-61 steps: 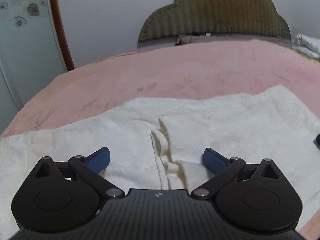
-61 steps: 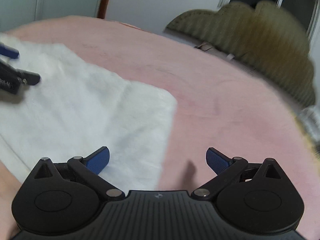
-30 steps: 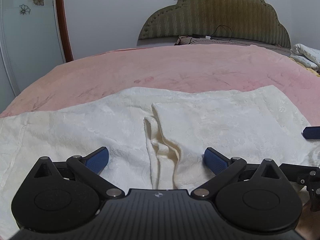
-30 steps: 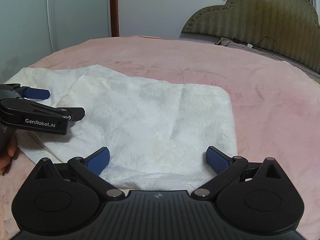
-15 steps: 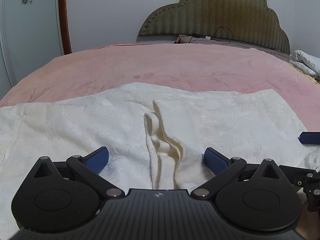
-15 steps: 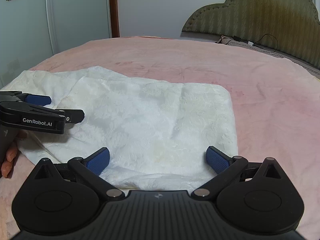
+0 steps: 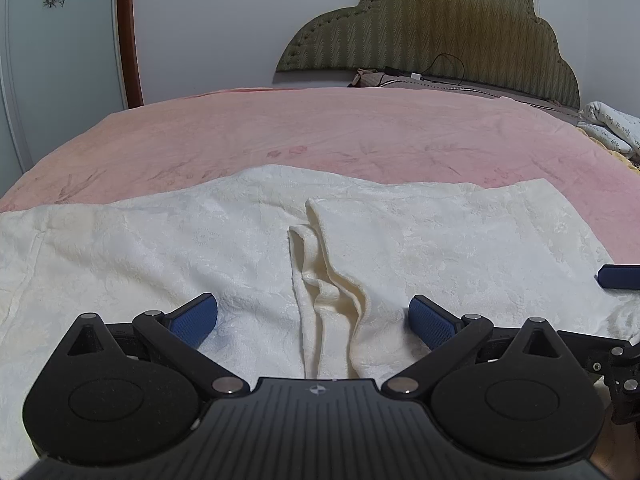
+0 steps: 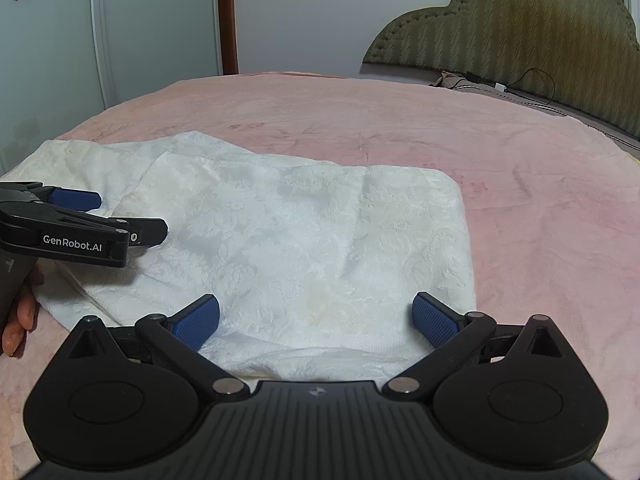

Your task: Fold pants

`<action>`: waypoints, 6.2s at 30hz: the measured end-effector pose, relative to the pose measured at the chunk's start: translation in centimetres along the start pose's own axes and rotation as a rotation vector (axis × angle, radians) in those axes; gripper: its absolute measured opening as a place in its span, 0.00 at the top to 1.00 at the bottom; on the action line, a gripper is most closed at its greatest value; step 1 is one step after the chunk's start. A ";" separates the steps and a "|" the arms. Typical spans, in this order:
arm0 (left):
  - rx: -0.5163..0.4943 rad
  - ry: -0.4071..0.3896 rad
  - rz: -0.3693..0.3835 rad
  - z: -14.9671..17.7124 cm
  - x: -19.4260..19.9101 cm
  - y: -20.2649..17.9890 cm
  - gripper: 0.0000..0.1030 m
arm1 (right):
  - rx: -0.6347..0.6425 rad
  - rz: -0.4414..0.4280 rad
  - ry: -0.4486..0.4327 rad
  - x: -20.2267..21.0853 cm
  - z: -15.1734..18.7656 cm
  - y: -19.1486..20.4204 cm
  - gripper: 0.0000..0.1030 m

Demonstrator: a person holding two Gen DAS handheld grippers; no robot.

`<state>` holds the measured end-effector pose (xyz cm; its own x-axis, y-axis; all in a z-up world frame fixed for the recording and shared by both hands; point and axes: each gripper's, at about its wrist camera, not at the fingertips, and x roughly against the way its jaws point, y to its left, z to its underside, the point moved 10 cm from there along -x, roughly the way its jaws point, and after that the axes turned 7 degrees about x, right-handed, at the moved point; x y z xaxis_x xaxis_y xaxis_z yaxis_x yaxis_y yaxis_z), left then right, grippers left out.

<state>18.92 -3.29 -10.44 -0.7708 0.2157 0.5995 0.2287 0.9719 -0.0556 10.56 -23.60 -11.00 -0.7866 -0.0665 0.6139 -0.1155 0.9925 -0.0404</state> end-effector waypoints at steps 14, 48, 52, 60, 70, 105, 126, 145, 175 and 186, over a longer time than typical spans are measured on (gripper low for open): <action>0.102 -0.074 -0.122 -1.3 7.6 7.0 0.00 | 0.116 -0.126 -0.140 1.8 -4.5 7.2 0.00; 1.165 -0.097 0.290 0.6 8.8 26.8 0.01 | 0.669 -0.179 -0.351 -1.6 -10.9 29.0 0.00; 1.110 -0.098 0.239 0.0 7.8 26.8 0.11 | 0.625 -0.494 -0.270 1.5 -10.7 29.0 0.00; 1.017 -0.062 0.072 1.1 7.0 27.7 0.77 | 0.418 -0.347 -0.127 -4.9 -13.8 25.3 0.00; 0.585 -0.248 -0.056 -3.9 11.6 22.1 0.89 | 0.378 -0.352 -0.153 -5.9 -14.4 23.4 0.00; 0.008 -0.178 0.377 -3.9 6.3 -17.8 0.80 | 0.191 -0.039 -0.268 1.9 -9.0 -3.5 0.00; -0.026 0.000 0.540 -0.5 4.2 -19.9 0.40 | 0.072 0.010 -0.112 2.7 -3.0 -6.4 0.00; 0.121 -0.044 0.160 -2.4 4.4 -4.5 0.20 | -0.298 -0.058 -0.226 10.0 -4.2 -9.6 0.00; -0.030 -0.040 -0.005 2.8 3.2 -2.6 0.00 | 0.073 0.016 -0.071 0.3 -2.6 1.0 0.00; -0.010 -0.053 -0.002 3.1 3.1 -2.4 0.00 | 0.064 0.020 -0.134 0.4 -2.2 1.1 0.00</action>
<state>14.16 -4.67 -10.88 -0.8017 0.2188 0.5563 0.2328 0.9714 -0.0465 11.45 -22.32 -9.08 -0.8625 -0.0640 0.5021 -0.1342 0.9854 -0.1049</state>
